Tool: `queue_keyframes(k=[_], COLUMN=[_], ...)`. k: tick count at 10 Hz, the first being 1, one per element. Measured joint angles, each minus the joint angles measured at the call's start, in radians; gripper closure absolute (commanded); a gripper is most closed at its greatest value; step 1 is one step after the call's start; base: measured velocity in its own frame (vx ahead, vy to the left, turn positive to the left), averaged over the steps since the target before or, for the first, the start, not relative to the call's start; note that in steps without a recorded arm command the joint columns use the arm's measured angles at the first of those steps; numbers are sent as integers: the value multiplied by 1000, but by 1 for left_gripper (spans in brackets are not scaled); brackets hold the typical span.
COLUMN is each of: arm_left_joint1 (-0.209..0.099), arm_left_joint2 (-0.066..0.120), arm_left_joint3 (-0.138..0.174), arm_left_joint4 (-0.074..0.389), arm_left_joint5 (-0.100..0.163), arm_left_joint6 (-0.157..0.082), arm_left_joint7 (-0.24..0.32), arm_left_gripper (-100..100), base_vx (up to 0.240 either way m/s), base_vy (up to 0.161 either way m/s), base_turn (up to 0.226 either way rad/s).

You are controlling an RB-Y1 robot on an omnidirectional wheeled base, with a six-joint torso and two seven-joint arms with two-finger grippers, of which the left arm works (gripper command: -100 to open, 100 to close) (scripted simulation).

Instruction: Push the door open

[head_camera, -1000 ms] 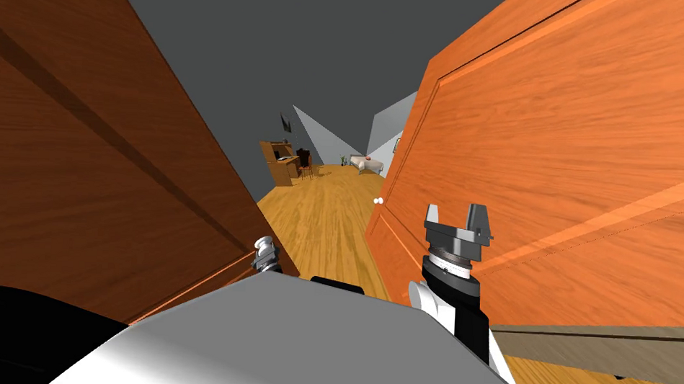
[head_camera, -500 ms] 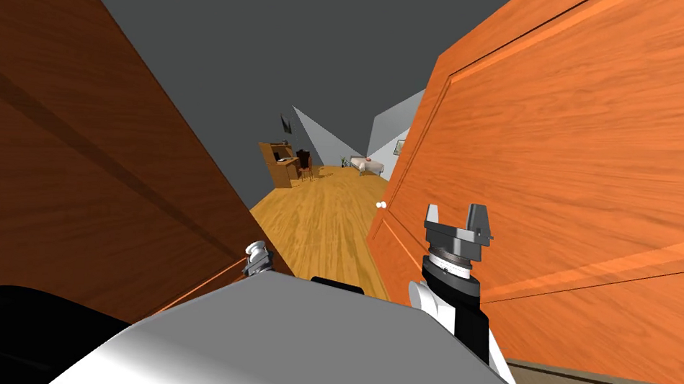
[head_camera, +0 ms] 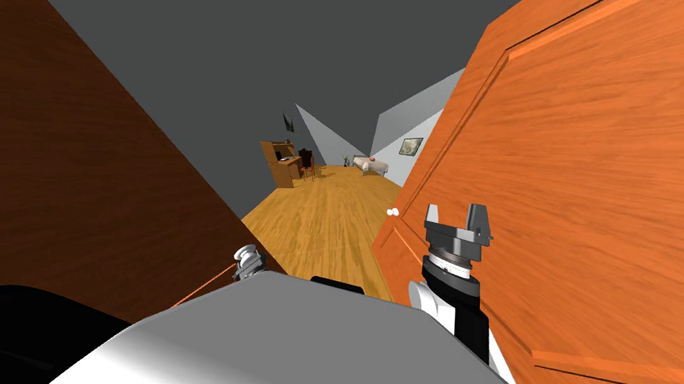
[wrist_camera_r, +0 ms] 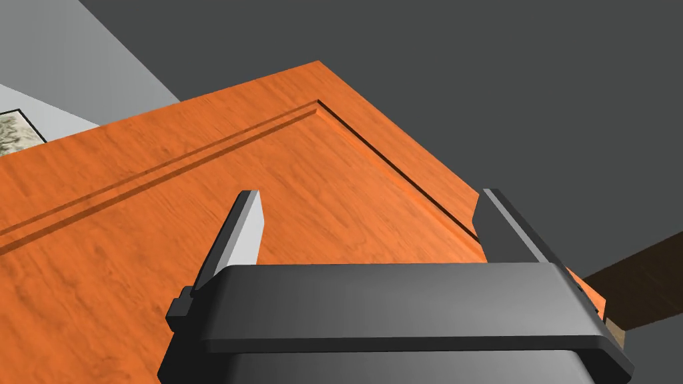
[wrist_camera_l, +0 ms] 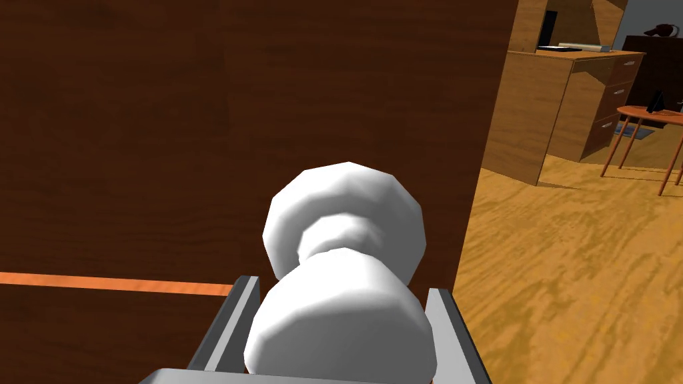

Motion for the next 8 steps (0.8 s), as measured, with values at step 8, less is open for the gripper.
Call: queue_keyframes(k=[8], arm_left_joint1=[31], arm_left_joint2=[0], arm_left_joint3=[60], arm_left_joint4=[-3], arm_left_joint5=[75], arm_left_joint6=[-33], arm_left_joint7=[-5], arm_left_gripper=[100], base_vx=[157], base_vy=[128], base_turn=[38])
